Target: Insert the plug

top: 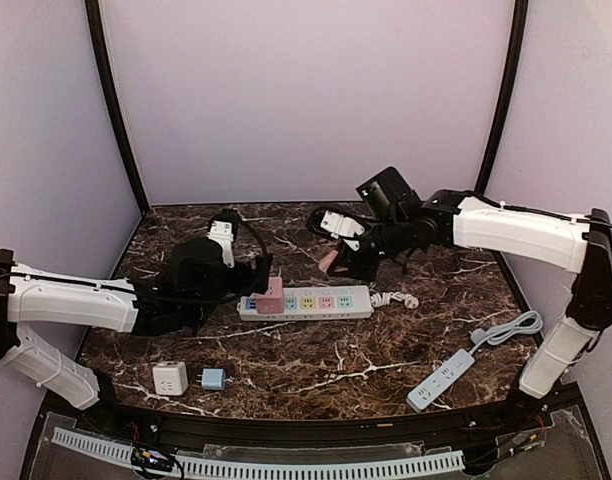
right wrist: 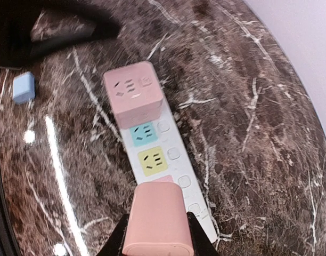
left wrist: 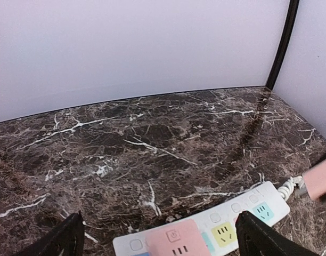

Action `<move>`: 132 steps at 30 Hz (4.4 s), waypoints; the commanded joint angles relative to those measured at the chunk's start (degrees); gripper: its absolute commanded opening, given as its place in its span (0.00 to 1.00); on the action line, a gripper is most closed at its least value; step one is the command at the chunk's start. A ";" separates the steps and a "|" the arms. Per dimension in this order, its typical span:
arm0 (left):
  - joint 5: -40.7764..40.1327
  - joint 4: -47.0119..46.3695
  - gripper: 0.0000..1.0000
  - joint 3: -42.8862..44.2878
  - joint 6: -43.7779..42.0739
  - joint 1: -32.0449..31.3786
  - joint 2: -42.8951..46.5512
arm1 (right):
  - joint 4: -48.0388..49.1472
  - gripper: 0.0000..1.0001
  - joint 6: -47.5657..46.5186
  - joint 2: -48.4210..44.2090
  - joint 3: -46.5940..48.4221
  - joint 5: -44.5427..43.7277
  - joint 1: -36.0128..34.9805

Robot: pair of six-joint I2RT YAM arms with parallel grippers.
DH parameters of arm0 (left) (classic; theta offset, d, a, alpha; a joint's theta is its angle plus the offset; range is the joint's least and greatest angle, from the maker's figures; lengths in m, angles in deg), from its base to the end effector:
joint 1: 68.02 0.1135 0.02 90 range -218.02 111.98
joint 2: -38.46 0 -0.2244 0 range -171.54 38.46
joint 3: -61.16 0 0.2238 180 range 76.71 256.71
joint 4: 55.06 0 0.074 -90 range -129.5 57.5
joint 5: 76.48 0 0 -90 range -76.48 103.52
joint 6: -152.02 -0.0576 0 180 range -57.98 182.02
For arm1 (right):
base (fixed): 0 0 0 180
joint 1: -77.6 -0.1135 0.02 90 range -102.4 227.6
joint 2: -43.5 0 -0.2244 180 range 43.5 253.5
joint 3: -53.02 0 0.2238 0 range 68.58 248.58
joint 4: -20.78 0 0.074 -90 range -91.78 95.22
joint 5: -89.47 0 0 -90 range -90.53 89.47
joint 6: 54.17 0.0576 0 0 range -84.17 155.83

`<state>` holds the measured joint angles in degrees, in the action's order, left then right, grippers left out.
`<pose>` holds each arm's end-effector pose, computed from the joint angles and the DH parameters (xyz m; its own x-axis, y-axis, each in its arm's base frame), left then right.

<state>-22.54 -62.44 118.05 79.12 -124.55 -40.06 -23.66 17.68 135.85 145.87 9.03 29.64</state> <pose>0.1939 -0.2317 0.2212 -0.2355 -0.0748 -0.9690 0.3039 0.9414 -0.1465 0.2254 0.2642 0.2489 -0.1885 -0.6677 -0.7201 -0.9168 0.3826 -0.1148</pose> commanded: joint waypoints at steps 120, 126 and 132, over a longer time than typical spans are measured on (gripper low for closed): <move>17.25 -2.23 0.95 -14.55 -2.07 24.37 12.64 | -37.19 0.00 -24.03 47.69 38.08 -4.72 -4.07; 17.26 -2.12 0.95 -14.62 -2.15 24.37 12.77 | -36.83 0.19 -22.26 46.15 38.67 -6.03 -4.08; 17.39 -1.94 0.95 -14.66 -2.16 24.37 13.18 | -34.85 0.43 -21.77 42.51 39.40 -7.87 -4.87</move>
<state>-5.53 -64.69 104.39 77.11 -100.44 -28.02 -60.55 -5.34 177.14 186.24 4.03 25.72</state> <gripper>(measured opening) 0.951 0.373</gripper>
